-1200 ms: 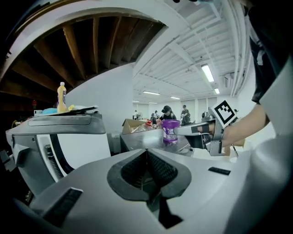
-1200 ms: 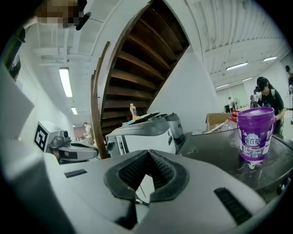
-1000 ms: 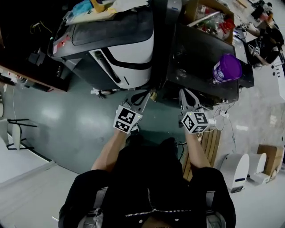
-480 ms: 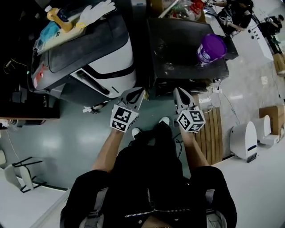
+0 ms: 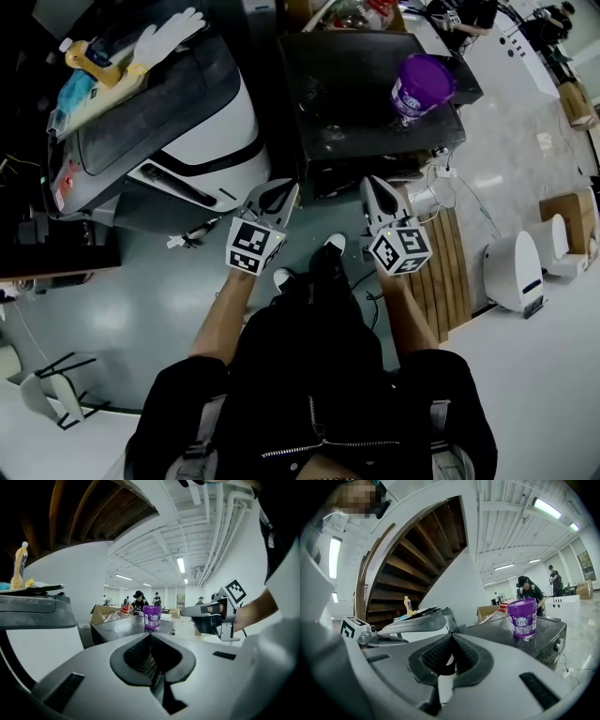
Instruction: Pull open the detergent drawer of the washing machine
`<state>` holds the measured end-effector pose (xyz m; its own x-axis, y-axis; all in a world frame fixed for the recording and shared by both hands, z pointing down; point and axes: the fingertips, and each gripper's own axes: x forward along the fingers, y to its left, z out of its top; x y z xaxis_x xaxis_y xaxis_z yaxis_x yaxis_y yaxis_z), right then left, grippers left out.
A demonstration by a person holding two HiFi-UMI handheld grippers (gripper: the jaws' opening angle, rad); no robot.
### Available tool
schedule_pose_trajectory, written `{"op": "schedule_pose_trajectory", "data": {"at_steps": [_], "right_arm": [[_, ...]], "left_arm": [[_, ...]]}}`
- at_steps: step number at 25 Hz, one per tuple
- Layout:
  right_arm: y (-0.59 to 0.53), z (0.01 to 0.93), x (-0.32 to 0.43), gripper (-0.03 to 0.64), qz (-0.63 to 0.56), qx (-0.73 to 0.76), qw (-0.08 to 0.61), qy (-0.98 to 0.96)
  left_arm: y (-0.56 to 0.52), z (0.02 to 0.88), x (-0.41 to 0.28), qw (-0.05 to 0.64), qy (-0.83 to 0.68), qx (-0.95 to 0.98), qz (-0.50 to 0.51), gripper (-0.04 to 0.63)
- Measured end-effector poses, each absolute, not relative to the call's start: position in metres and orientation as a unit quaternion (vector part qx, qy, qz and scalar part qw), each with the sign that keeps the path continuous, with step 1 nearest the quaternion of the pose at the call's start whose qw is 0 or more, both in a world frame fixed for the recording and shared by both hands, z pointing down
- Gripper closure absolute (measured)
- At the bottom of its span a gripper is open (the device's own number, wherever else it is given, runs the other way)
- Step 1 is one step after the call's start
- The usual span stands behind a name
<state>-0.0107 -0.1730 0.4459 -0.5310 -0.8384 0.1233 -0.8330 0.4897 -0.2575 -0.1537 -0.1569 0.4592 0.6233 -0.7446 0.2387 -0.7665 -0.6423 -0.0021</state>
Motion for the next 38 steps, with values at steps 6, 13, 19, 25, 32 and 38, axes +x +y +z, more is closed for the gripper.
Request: {"op": "schedule_pose_trajectory", "data": {"at_steps": [6,13,19,25,32,38], "right_arm": [[-0.171,0.450,0.000,0.611,-0.157,-0.494,0.022,0.855],[-0.173,0.476,0.011,0.616,-0.197,-0.500,0.021,0.843],[-0.178,0.534,0.009,0.574,-0.260,-0.489,-0.023,0.832],[-0.187,0.599,-0.004,0.512,-0.341,-0.457,-0.072,0.818],[-0.206,0.656,-0.010,0.430,-0.459,-0.440,-0.021,0.771],[-0.231,0.672,-0.011,0.360,-0.531,-0.404,0.082,0.740]], "left_arm": [[-0.162,0.463,-0.134,0.054,-0.407,0.906,0.106,0.574],[-0.165,0.481,-0.113,0.077,-0.396,0.909,0.109,0.575],[-0.165,0.508,-0.098,0.109,-0.392,0.906,0.117,0.574],[-0.170,0.522,-0.095,0.133,-0.397,0.900,0.125,0.574],[-0.171,0.535,-0.113,0.156,-0.414,0.886,0.140,0.574],[-0.167,0.548,-0.124,0.180,-0.426,0.874,0.147,0.574]]}}
